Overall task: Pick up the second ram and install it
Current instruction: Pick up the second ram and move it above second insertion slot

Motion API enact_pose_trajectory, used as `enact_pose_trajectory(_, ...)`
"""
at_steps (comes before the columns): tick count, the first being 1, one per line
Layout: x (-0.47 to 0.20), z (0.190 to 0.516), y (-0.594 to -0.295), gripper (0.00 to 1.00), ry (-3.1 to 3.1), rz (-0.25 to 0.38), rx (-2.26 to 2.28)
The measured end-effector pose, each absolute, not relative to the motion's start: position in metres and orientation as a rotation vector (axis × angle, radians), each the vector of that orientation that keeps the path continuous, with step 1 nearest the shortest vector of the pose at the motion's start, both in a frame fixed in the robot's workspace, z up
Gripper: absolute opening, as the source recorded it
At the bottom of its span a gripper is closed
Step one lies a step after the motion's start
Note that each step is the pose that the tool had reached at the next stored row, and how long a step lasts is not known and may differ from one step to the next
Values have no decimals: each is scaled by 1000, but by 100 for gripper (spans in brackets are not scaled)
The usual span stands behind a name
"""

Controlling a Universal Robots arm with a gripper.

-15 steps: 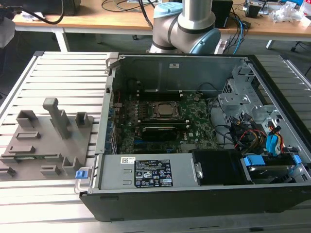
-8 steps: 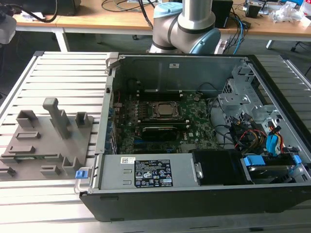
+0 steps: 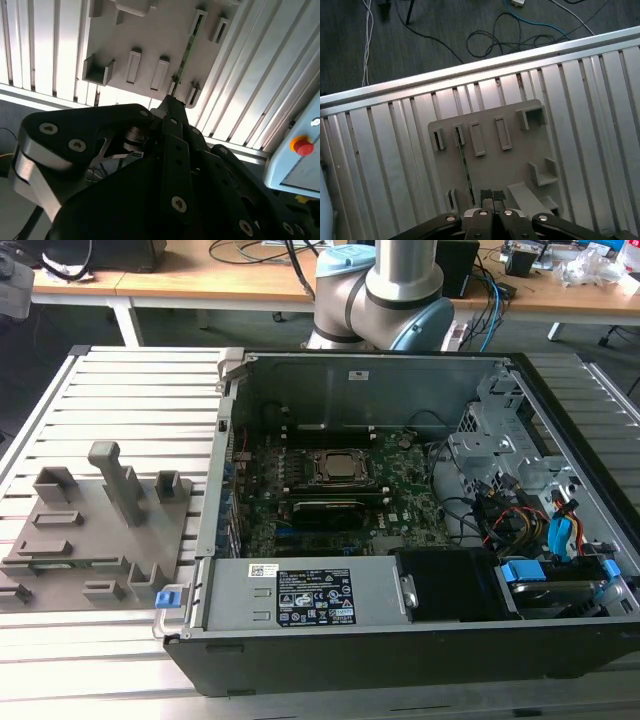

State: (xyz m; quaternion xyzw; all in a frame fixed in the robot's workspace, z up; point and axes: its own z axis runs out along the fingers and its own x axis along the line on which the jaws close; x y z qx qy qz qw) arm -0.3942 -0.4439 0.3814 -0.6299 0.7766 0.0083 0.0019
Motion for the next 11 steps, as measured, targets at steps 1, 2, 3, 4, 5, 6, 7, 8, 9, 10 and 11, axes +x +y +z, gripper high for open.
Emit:
enact_pose_trajectory(1,-394,381,-444,11,2425,26,-1992)
enact_pose_trajectory(2,-394,381,-444,11,2409,26,-2011)
enact_pose_trajectory(3,-394,381,-444,11,2393,26,-2031)
enact_pose_trajectory(4,-394,381,-444,11,2364,26,-2064)
enact_pose_trajectory(5,-394,381,-444,11,2338,26,-2094)
enact_pose_trajectory(6,-394,381,-444,11,2322,26,-2112)
enact_pose_trajectory(7,-394,381,-444,11,2306,26,-2130)
enact_pose_trajectory(8,-394,381,-444,11,2278,26,-2160)
enact_pose_trajectory(9,-394,381,-444,11,2263,26,-2176)
enact_pose_trajectory(10,-394,381,-444,11,2246,26,-2193)
enact_pose_trajectory(11,-394,381,-444,11,2209,26,-2231)
